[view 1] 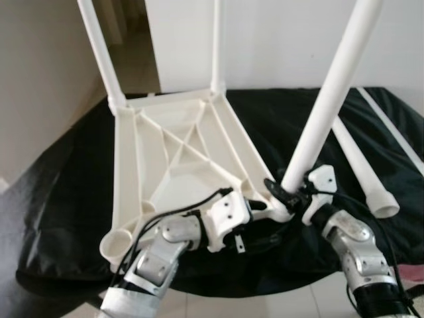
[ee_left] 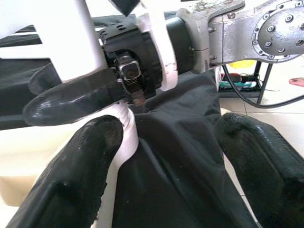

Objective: Building children table

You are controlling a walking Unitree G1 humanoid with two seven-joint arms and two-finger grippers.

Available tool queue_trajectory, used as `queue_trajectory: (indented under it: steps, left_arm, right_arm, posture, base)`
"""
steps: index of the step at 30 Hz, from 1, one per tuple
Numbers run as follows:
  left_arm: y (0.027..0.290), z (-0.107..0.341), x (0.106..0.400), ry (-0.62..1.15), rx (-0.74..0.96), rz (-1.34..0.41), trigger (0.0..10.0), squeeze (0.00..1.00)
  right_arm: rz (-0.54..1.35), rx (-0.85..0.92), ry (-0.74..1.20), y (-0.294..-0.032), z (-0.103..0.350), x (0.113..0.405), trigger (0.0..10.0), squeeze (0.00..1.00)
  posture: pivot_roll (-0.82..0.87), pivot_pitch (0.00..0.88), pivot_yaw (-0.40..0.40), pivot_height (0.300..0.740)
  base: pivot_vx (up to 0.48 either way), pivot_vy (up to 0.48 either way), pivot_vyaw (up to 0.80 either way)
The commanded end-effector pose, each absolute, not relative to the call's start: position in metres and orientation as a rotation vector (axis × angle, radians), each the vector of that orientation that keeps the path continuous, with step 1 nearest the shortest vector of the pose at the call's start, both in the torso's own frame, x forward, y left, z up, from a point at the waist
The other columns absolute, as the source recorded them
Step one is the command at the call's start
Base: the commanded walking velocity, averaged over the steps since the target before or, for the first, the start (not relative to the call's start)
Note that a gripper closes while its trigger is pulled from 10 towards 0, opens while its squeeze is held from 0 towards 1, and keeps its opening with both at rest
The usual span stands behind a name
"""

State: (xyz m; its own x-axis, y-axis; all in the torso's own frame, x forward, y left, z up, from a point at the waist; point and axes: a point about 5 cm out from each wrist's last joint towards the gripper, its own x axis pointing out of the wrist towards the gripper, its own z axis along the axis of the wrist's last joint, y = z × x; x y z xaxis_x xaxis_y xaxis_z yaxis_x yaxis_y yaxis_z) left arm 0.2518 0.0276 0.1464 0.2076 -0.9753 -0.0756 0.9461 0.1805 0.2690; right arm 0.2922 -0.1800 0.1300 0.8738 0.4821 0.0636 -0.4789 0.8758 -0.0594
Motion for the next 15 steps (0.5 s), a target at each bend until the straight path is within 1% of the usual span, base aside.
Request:
queue_trajectory:
  steps: [1, 4, 6, 7, 8, 9, 10, 12, 13, 14, 15]
  left_arm:
    - [0.026, 0.145, 0.25, -0.114, 0.275, -1.359, 10.0, 0.0]
    - [0.026, 0.145, 0.249, -0.114, 0.274, -1.361, 10.0, 0.0]
    - [0.025, 0.144, 0.249, -0.11, 0.271, -1.364, 10.0, 0.0]
    - [0.025, 0.144, 0.249, -0.11, 0.271, -1.364, 10.0, 0.0]
    - [0.025, 0.144, 0.249, -0.108, 0.271, -1.365, 10.0, 0.0]
    - [0.025, 0.143, 0.249, -0.107, 0.27, -1.366, 10.0, 0.0]
    - [0.025, 0.143, 0.249, -0.107, 0.27, -1.366, 10.0, 0.0]
    - [0.024, 0.143, 0.248, -0.106, 0.266, -1.368, 10.0, 0.0]
    - [0.024, 0.143, 0.248, -0.106, 0.266, -1.368, 10.0, 0.0]
    - [0.024, 0.143, 0.248, -0.105, 0.268, -1.37, 10.0, 0.0]
    - [0.024, 0.143, 0.248, -0.105, 0.268, -1.37, 10.0, 0.0]
  right_arm:
    - [0.384, 0.009, -0.021, -0.183, 0.119, 0.29, 10.0, 0.0]
    - [0.349, 0.002, -0.008, -0.183, 0.117, 0.291, 10.0, 0.0]
    - [0.266, -0.007, -0.01, -0.182, 0.116, 0.292, 10.0, 0.0]
    - [0.266, -0.007, -0.01, -0.182, 0.116, 0.292, 10.0, 0.0]
    - [0.209, 0.007, -0.013, -0.181, 0.116, 0.292, 10.0, 0.0]
    - [0.083, 0.014, 0.001, -0.182, 0.114, 0.293, 10.0, 0.0]
    - [0.083, 0.014, 0.001, -0.182, 0.114, 0.293, 10.0, 0.0]
    - [-0.136, 0.009, 0.051, -0.184, 0.107, 0.292, 10.0, 0.0]
    - [-0.136, 0.009, 0.051, -0.184, 0.107, 0.292, 10.0, 0.0]
    - [-0.216, 0.015, 0.068, -0.185, 0.104, 0.29, 10.0, 0.0]
    - [-0.216, 0.015, 0.068, -0.185, 0.104, 0.29, 10.0, 0.0]
  posture:
    - [-0.08, 0.0, 0.015, 0.74]
    - [-0.08, 0.0, 0.016, 0.74]
    - [-0.08, 0.0, 0.015, 0.74]
    - [-0.08, 0.0, 0.015, 0.74]
    - [-0.08, 0.001, 0.015, 0.74]
    - [-0.08, 0.001, 0.015, 0.74]
    - [-0.08, 0.001, 0.015, 0.74]
    - [-0.09, 0.003, 0.017, 0.74]
    - [-0.09, 0.003, 0.017, 0.74]
    - [-0.09, 0.002, 0.017, 0.74]
    - [-0.09, 0.002, 0.017, 0.74]
  base:
    - [0.0, 0.0, 0.0]
    - [0.0, 0.0, 0.0]
    - [0.0, 0.0, 0.0]
    - [0.0, 0.0, 0.0]
    - [0.0, 0.0, 0.0]
    - [0.0, 0.0, 0.0]
    - [0.0, 0.0, 0.0]
    - [0.0, 0.0, 0.0]
    - [0.0, 0.0, 0.0]
    - [0.0, 0.0, 0.0]
    - [0.0, 0.0, 0.0]
